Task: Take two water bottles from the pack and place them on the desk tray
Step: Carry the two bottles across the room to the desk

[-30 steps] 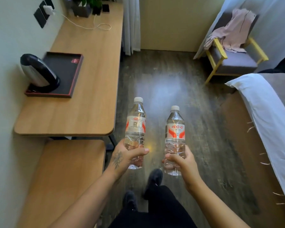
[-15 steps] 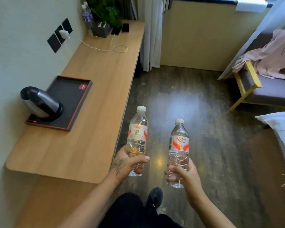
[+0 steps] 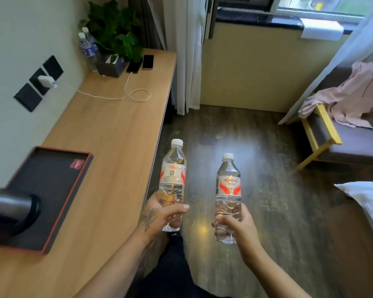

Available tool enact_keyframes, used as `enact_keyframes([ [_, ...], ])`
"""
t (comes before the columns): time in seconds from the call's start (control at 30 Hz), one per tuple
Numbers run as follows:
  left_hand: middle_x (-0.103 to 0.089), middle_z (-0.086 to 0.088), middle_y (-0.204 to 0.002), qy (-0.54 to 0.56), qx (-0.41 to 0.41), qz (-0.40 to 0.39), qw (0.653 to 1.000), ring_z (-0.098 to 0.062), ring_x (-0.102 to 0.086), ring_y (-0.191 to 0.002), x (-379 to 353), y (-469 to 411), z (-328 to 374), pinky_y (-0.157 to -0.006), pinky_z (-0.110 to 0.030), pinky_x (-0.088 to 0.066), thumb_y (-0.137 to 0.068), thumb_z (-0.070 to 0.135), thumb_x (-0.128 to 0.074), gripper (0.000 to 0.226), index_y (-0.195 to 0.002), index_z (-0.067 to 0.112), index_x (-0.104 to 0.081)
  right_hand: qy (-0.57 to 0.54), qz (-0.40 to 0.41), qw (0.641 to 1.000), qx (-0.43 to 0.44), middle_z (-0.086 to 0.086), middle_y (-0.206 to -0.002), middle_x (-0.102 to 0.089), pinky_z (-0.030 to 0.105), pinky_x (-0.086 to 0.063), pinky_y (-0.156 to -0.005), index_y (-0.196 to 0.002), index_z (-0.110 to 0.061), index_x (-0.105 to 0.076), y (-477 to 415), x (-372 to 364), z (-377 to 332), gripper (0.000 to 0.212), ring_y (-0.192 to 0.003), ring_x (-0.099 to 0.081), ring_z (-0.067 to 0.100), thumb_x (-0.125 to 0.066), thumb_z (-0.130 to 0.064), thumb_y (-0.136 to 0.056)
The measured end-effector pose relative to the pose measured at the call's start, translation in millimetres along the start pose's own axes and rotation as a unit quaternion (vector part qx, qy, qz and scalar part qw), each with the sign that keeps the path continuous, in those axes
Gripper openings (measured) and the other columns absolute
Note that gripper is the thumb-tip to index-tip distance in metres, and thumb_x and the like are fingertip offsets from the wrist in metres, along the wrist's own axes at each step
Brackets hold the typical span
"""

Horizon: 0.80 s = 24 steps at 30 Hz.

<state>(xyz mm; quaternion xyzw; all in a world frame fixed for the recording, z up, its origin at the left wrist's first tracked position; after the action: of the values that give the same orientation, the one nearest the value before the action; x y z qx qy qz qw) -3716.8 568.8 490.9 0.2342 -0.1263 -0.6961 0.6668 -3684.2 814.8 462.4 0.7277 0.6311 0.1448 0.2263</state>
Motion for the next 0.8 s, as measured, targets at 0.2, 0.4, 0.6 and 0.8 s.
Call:
enact_keyframes([
  [0.2,-0.071,0.005,-0.072,-0.013,0.007,-0.008,1.0,-0.013,-0.069,-0.062,14.2,-118.8,76.2,-0.058,-0.031,-0.057,-0.057,0.027,-0.096,0.046,-0.095,0.019,-0.072,0.016,0.025,1.0,-0.005,0.019,-0.103,-0.077,0.052,-0.063,-0.075,-0.116,-0.019,-0.065,-99.3,-32.0,-68.7,0.062,-0.093,-0.075,0.049,-0.086,-0.028,-0.059],
  [0.4,-0.075,0.007,-0.077,-0.049,-0.001,0.003,0.999,-0.014,-0.072,-0.071,29.5,-203.3,135.6,-0.066,-0.032,-0.058,-0.054,0.037,-0.096,0.057,-0.103,0.02,-0.073,0.066,0.02,0.997,0.016,0.021,-0.112,-0.076,0.069,-0.058,-0.096,-0.123,-0.016,-0.062,-173.4,-63.4,-136.3,0.073,-0.104,-0.075,0.048,-0.084,-0.038,-0.057],
  [0.6,-0.079,0.006,-0.082,-0.047,-0.018,0.028,0.998,-0.011,-0.077,-0.076,33.5,-247.9,169.2,-0.068,-0.026,-0.061,-0.054,0.04,-0.096,0.05,-0.099,0.027,-0.077,0.087,-0.005,0.996,0.014,0.02,-0.112,-0.076,0.069,-0.059,-0.095,-0.122,-0.016,-0.062,-239.4,-86.1,-180.0,0.062,-0.104,-0.075,0.047,-0.082,-0.027,-0.064],
  [0.8,-0.081,0.004,-0.085,0.008,-0.041,0.126,0.991,-0.014,-0.079,-0.077,31.5,-272.8,189.9,-0.067,-0.024,-0.062,-0.049,0.041,-0.094,0.063,-0.108,0.024,-0.076,0.141,-0.086,0.986,0.02,0.012,-0.113,-0.077,0.059,-0.063,-0.095,-0.121,-0.021,-0.061,-300.9,-107.2,-221.9,0.071,-0.103,-0.077,0.036,-0.081,-0.045,-0.057],
])
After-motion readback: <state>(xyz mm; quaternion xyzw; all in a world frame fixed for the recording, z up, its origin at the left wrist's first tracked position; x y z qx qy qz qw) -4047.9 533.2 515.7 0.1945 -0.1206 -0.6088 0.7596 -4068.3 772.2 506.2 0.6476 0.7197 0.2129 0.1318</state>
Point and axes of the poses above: each hand's wrist, its own y-axis away from the middle knuckle, its own x-axis out of the back of the hand, z = x × y, the point moved 6 cm from there along -y, towards the middle knuckle
